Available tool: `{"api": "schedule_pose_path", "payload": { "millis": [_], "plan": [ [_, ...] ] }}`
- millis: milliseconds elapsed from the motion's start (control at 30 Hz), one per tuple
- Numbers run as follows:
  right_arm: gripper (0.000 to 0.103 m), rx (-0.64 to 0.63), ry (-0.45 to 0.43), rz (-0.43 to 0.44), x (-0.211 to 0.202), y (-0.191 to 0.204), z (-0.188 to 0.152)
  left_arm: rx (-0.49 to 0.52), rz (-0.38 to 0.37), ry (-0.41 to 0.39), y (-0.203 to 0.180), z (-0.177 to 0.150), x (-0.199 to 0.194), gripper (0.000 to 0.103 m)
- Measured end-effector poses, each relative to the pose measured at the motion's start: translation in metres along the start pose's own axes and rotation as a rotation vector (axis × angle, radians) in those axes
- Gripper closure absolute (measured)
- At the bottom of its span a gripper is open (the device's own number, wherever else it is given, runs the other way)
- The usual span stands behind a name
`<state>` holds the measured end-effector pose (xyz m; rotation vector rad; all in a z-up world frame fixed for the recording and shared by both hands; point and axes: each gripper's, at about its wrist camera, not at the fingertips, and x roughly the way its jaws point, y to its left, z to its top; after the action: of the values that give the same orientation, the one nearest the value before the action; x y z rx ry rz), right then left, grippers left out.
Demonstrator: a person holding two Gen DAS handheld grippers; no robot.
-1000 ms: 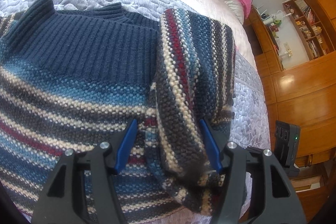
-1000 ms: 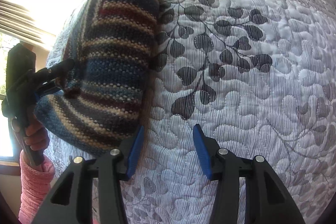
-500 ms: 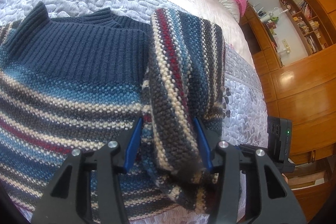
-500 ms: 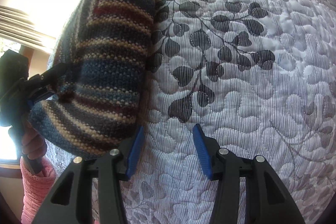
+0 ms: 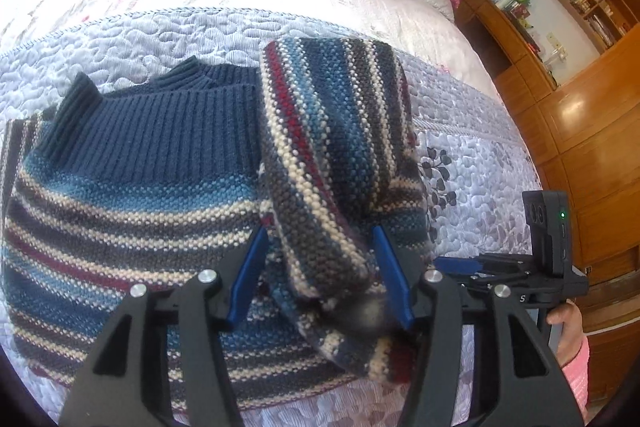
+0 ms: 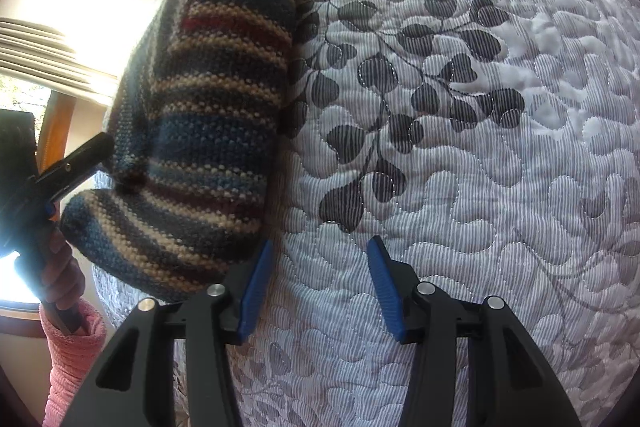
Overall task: Fold small clothes
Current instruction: 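Fold the held side toward the sweater center with the left tool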
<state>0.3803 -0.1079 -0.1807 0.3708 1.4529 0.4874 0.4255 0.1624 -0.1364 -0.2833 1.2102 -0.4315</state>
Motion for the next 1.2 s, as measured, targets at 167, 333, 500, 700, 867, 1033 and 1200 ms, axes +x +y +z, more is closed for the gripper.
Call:
{"api": "schedule_pose_path", "payload": {
  "millis": [167, 333, 500, 700, 867, 1033, 1200],
  "plan": [
    [0.053, -0.005, -0.002, -0.022, 0.003, 0.002, 0.000, -0.045, -0.065, 0.060, 0.017, -0.002, 0.020, 0.047],
    [0.053, -0.017, -0.002, -0.037, 0.000, 0.008, -0.001, -0.083, -0.085, 0.046, 0.026, -0.008, 0.023, 0.048],
    [0.053, -0.011, -0.004, -0.033, -0.002, 0.002, 0.001, -0.072, -0.092, 0.026, 0.031, -0.013, 0.014, 0.045],
    [0.051, -0.019, -0.003, -0.053, -0.001, 0.006, 0.003, -0.154, -0.247, 0.065, 0.044, -0.012, 0.026, 0.053],
    [0.051, -0.012, -0.004, -0.047, -0.001, 0.006, 0.005, -0.170, -0.232, 0.079, 0.046, -0.010, 0.034, 0.067],
    [0.050, -0.023, -0.005, -0.042, -0.002, 0.003, 0.003, -0.135, -0.177, 0.046, 0.041, -0.016, 0.016, 0.057],
    [0.050, -0.019, -0.006, -0.047, 0.001, -0.001, 0.003, -0.128, -0.136, 0.029, 0.056, -0.021, 0.003, 0.042]
  ]
}}
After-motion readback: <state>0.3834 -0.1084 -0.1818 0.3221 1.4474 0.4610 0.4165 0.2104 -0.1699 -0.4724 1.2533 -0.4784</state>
